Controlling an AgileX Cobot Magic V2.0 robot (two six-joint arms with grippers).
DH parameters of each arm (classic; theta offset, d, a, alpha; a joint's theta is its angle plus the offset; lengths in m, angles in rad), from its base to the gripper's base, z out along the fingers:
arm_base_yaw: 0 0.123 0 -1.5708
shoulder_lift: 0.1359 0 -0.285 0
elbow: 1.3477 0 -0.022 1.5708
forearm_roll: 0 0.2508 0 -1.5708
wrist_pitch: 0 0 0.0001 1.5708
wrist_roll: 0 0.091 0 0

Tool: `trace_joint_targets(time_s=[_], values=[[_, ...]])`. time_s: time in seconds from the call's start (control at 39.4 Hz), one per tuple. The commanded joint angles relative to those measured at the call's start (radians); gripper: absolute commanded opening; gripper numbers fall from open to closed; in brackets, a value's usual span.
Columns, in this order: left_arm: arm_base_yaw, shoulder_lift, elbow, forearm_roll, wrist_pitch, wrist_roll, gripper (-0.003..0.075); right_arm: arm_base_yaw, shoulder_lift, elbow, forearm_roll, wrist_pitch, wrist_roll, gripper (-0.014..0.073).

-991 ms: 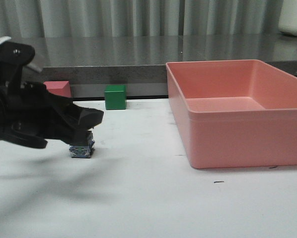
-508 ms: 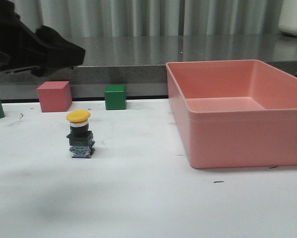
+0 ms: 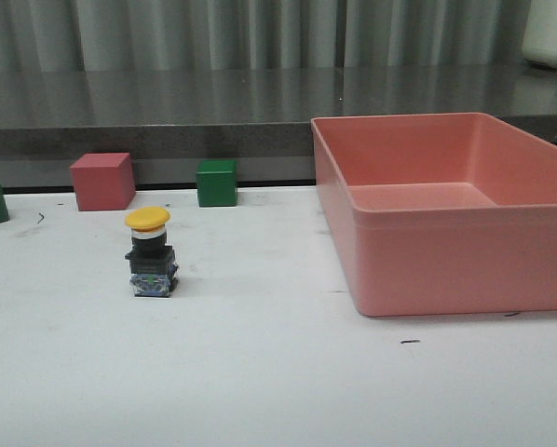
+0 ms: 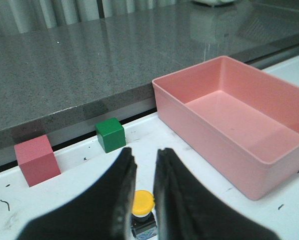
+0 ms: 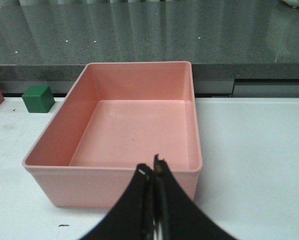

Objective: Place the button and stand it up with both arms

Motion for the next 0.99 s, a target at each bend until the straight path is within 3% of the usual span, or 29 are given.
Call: trace_joint_targets(time_s=[0.0, 0.05, 0.97], values=[[-0.007, -0.072, -0.025, -0.044, -0.011, -0.007, 0.0007, -0.005, 0.006, -0.023, -0.013, -0.088, -0.008, -0.0069], [-0.007, -0.097, -0.025, -0.044, 0.003, -0.007, -0.0021, -0.005, 0.006, -0.023, -0.013, -0.088, -0.008, -0.0069], [-0.007, -0.149, -0.025, -0.083, 0.030, -0.007, -0.0020, -0.005, 0.006, -0.023, -0.013, -0.088, -0.008, -0.0069]])
